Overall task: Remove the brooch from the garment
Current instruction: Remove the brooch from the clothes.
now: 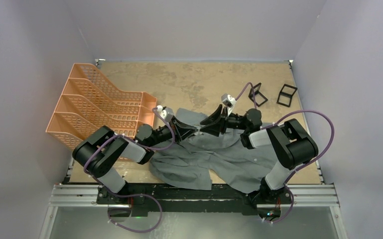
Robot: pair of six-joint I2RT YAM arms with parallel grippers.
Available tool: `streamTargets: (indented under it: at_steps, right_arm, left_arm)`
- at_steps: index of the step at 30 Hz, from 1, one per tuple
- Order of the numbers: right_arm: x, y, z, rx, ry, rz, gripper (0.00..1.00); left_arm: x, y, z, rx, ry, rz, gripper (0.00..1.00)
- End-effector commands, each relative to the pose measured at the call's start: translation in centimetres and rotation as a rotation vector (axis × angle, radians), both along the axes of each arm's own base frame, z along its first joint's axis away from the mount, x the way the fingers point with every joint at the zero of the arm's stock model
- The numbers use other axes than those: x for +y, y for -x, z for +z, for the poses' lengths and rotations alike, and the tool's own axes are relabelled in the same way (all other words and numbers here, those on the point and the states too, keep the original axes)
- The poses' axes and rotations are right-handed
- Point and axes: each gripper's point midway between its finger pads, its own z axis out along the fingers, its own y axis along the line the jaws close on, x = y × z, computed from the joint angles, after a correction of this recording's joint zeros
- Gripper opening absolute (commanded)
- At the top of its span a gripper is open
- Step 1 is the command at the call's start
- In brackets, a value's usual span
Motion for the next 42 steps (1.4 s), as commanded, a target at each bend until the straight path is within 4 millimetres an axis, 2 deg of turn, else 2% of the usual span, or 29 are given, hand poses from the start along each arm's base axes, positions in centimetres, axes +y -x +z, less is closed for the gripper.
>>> streamTargets:
  at_steps: [1, 7, 17, 22, 29, 34, 42]
  right_arm:
    - [-0.1, 1.3, 7.0, -0.491, -0.19, -0.005, 0.47]
    - [-0.2, 0.4, 7.7, -0.464, -0.219, -0.067, 0.47]
    - [-0.6, -0.9, 10.1, -0.398, -0.291, -0.141, 0.51]
    - [-0.5, -0.9, 10.6, -0.386, -0.303, -0.135, 0.52]
    - [-0.4, -0.7, 12.0, -0.375, -0.339, -0.138, 0.52]
    - [-0.1, -0.6, 12.4, -0.376, -0.353, -0.134, 0.52]
    - [-0.1, -0.3, 12.8, -0.391, -0.355, -0.123, 0.46]
  left_arm:
    - [1.1, 0.8, 6.6, -0.219, 0.195, 0.029, 0.0]
    - [1.6, 0.3, 7.8, -0.249, 0.212, 0.079, 0.0]
    - [2.4, -1.4, 10.5, -0.277, 0.26, 0.131, 0.0]
    - [2.6, -1.7, 11.5, -0.282, 0.296, 0.133, 0.0]
    - [2.8, -2.1, 11.8, -0.274, 0.317, 0.157, 0.0]
    - [2.7, -2.0, 12.9, -0.286, 0.343, 0.15, 0.0]
    - [2.4, -1.4, 13.8, -0.294, 0.363, 0.127, 0.0]
